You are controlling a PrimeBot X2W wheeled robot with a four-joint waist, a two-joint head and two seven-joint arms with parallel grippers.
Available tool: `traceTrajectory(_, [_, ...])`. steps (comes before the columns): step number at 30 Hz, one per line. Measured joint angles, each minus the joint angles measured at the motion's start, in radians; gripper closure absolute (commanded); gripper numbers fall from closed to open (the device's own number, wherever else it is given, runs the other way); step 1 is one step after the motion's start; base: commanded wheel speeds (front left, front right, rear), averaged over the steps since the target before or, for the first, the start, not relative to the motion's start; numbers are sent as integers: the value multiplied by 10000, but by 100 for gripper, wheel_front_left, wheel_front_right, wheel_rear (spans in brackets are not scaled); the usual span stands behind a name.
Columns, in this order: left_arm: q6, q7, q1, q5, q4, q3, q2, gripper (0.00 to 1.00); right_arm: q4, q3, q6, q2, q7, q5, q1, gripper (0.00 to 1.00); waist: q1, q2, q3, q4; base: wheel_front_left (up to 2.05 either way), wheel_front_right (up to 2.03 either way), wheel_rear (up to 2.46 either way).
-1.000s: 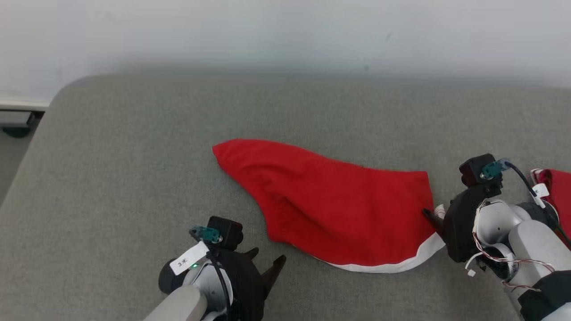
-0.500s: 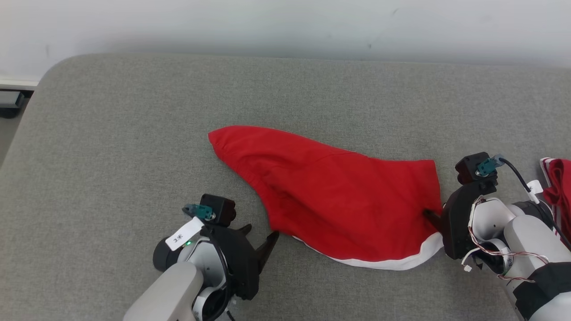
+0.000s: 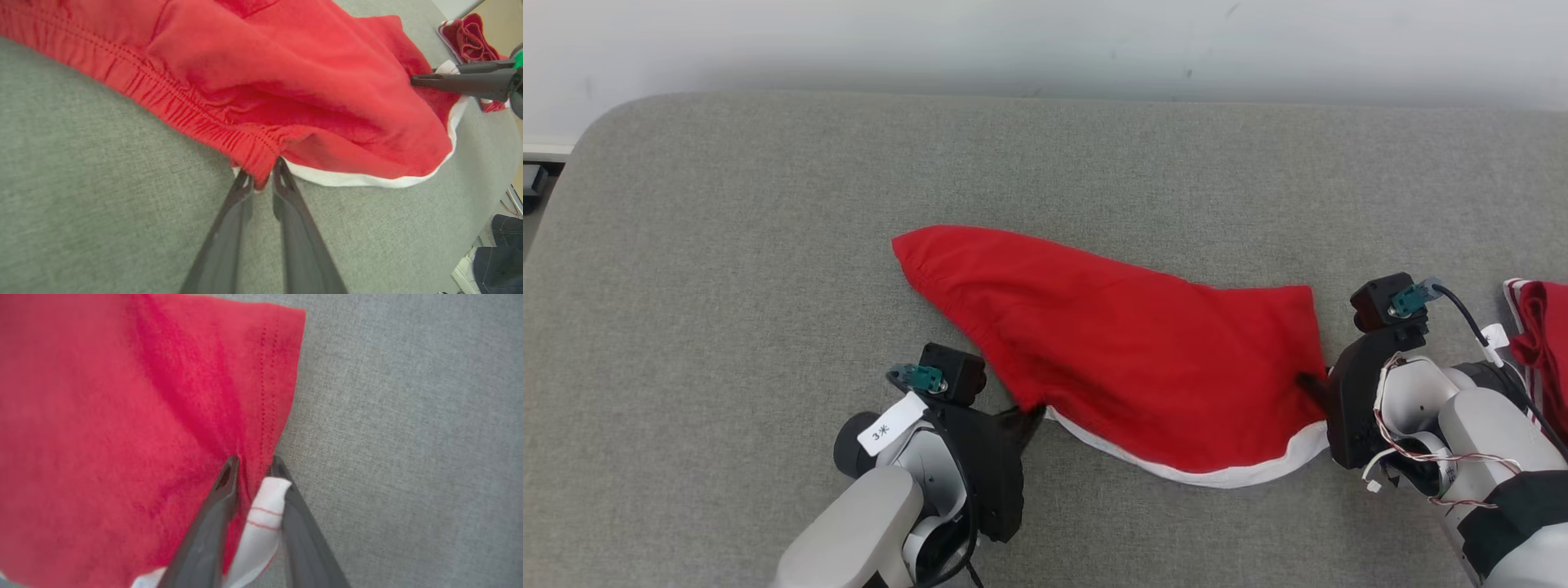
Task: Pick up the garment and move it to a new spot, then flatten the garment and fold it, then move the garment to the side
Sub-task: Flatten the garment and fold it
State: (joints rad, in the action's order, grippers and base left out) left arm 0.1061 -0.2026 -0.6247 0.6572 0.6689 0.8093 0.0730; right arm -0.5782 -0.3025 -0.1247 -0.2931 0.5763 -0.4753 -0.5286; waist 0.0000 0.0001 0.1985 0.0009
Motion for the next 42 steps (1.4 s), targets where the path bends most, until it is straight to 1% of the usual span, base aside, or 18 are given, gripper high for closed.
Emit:
traceTrajectory(1, [4,71,-9,-21,33,44,-15,100,-31,-31,0,-17,-50,-4,-12,69,0,0,-7,3,0,0,0])
traceTrajectory(2, [10,109,-5,-33,67,75,-31,100,-38,-69,0,-56,-59,-17,-13,78,0,0,-19,12,0,0,0])
traceTrajectory(4, [13,196,-6,-42,167,117,-40,100,-59,-174,-2,-148,-96,-82,-15,91,0,0,-37,25,0,0,0])
traceTrajectory(5, [86,236,-5,-44,261,155,-35,100,-90,-268,-19,-219,-136,-105,-14,100,0,0,-54,39,0,0,0])
traceTrajectory(11, [102,407,-6,-40,497,205,-59,100,-138,-608,-33,-370,-263,-128,-11,100,0,0,-90,77,0,0,0])
traceTrajectory(13, [173,464,-6,-35,579,219,-63,100,-113,-692,-33,-420,-374,-67,6,100,0,0,-104,88,0,0,0])
traceTrajectory(17, [173,759,-16,21,725,132,-54,100,-127,-376,-12,-403,-851,-44,-1,100,1,0,-219,80,0,0,0])
traceTrajectory(18, [173,899,-57,36,742,25,-38,100,-92,-151,98,-380,-1081,-63,-59,100,0,0,-264,70,0,0,0])
traceTrajectory(20, [173,1223,-343,36,729,-224,12,100,36,497,422,-221,-1636,-374,-336,100,0,0,-362,44,0,0,0])
traceTrajectory(23, [173,1741,-982,36,585,-575,79,100,341,1156,740,-61,-2497,-677,-827,100,1,0,-525,-1,0,0,0])
traceTrajectory(26, [173,2117,-1330,29,403,-709,111,100,566,1486,826,58,-3145,-849,-934,100,0,-1,-713,-44,0,0,0])
traceTrajectory(30, [173,2385,-1410,-71,299,-631,176,100,686,1561,899,219,-3687,-886,-667,100,0,-2,-986,-83,0,0,0])
traceTrajectory(35, [174,2403,-1119,-176,332,-192,201,100,464,1538,1285,403,-3833,-876,338,100,-1,-2,-1309,-152,0,0,0])
traceTrajectory(37, [174,2374,-743,-184,360,50,188,100,280,1448,1352,416,-3816,-863,760,100,-2,-2,-1371,-217,0,0,0])
traceTrajectory(38, [176,2326,-583,-188,393,171,180,100,209,1432,1371,431,-3762,-865,966,100,-1,-2,-1386,-250,0,0,0])
traceTrajectory(40, [176,2293,-373,-199,431,366,163,100,17,1331,1427,451,-3632,-863,1267,87,-1,-1,-1390,-307,0,0,0])
traceTrajectory(41, [178,2282,-336,-224,464,456,151,100,-56,1271,1429,456,-3551,-863,1368,72,-1,-2,-1382,-332,0,0,0])
traceTrajectory(42, [180,2234,-337,-234,487,508,146,100,-100,1227,1429,449,-3492,-859,1441,51,-1,-2,-1375,-348,0,0,0])
